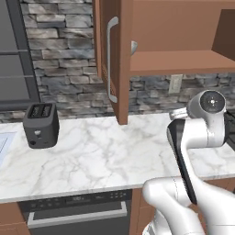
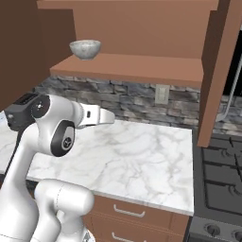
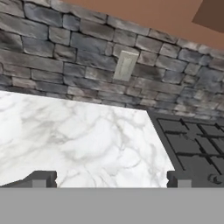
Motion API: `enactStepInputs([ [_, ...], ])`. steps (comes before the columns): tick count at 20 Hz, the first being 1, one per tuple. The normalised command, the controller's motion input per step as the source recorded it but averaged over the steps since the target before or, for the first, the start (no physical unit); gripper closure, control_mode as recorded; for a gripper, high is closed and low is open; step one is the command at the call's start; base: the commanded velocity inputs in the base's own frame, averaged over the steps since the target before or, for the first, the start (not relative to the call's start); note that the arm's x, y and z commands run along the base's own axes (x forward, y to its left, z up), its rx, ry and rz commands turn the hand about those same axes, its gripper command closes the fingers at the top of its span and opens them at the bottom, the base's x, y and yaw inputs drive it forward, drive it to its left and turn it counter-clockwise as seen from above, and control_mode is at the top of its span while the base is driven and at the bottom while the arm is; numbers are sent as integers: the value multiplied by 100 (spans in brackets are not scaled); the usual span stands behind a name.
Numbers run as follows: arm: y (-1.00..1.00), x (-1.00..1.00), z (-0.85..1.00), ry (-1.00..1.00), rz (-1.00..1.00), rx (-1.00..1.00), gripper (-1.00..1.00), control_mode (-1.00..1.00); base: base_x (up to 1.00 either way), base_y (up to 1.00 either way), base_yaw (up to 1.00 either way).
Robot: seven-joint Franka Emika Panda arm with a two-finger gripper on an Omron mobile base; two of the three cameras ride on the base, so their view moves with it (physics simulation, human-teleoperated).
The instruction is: Take the smaller bowl and place it next to the appetizer plate on the dining counter , and place the larger bowl next to the plate with cooked food.
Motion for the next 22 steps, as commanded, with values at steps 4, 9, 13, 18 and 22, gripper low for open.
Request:
enactStepInputs([
  [4,0,-1,5,-6,5,0,-100,-100,0,0,0],
  [9,0,-26,23,-13,11,3,-100,-100,0,0,0],
  [13,6,-14,72,14,2,26,-100,-100,0,0,0],
  [18,28,0,65,21,3,27,-100,-100,0,0,0],
  [22,40,0,16,4,0,26,-100,-100,0,0,0],
])
